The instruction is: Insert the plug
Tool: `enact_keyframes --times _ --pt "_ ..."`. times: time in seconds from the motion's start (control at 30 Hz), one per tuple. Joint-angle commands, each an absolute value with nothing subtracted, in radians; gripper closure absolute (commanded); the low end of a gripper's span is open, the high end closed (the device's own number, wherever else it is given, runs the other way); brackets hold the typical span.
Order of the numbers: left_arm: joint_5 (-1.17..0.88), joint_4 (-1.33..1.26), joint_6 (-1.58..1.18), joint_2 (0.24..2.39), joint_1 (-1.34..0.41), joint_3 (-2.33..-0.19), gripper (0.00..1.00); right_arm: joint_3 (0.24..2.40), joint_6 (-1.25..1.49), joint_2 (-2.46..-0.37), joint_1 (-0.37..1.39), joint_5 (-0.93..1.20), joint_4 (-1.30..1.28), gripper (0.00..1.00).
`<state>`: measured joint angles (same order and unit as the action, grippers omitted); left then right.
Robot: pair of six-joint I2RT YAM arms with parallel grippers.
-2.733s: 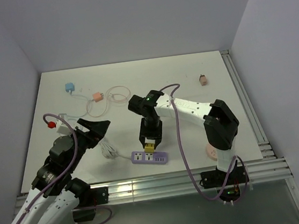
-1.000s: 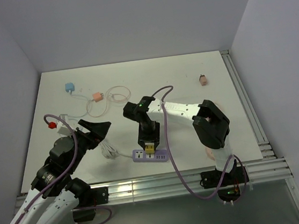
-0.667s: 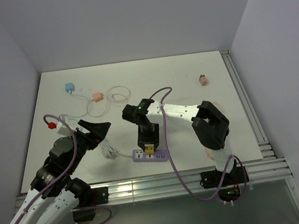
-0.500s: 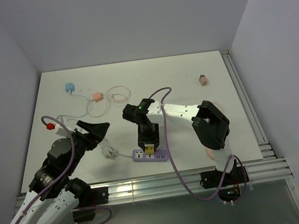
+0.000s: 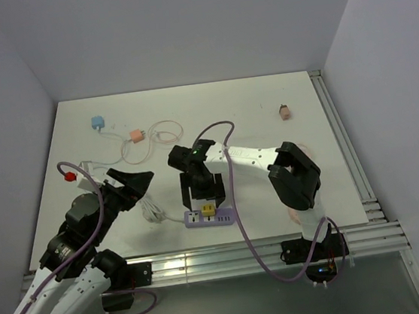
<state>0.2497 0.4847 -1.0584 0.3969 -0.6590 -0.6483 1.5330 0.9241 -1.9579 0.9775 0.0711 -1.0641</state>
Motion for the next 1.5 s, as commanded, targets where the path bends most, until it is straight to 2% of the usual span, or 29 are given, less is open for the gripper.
enact_keyframes --times 0.0,0.03,0.23,0.5,0.7,0.93,1.07,1.13,1.47 --pt "0.258 0.482 -1.032 0.390 -0.663 -0.701 0.17 1.583 0.922 -1.901 0.985 0.017 -1.014 0.03" --pt "0.258 0.482 -1.031 0.388 -0.663 -0.703 0.17 1.613 0.930 -1.899 0.985 0.009 -1.028 0.00" --pt "0.250 0.485 -1.026 0.390 -0.663 -0.718 0.17 1.640 0.942 -1.832 0.967 -0.057 -1.080 0.00" --pt "0.223 0.491 -1.006 0.391 -0.664 -0.721 0.17 1.556 0.911 -1.643 0.662 -0.202 -1.068 0.00" --pt "0.210 0.497 -1.005 0.394 -0.663 -0.730 0.17 1.511 1.018 -1.626 0.451 -0.227 -1.071 0.00" --pt "0.175 0.503 -0.991 0.411 -0.663 -0.741 0.18 1.416 1.058 -1.623 0.325 -0.279 -0.976 0.00" --pt "0.150 0.499 -0.979 0.423 -0.663 -0.739 0.18 1.376 0.809 -1.643 0.281 -0.198 -0.848 0.00" --pt "0.146 0.489 -0.982 0.425 -0.664 -0.730 0.18 1.367 0.640 -1.660 0.282 -0.233 -0.833 0.00" --pt "0.115 0.454 -0.968 0.454 -0.663 -0.715 0.18 1.304 0.416 -1.758 0.244 -0.364 -0.833 0.00"
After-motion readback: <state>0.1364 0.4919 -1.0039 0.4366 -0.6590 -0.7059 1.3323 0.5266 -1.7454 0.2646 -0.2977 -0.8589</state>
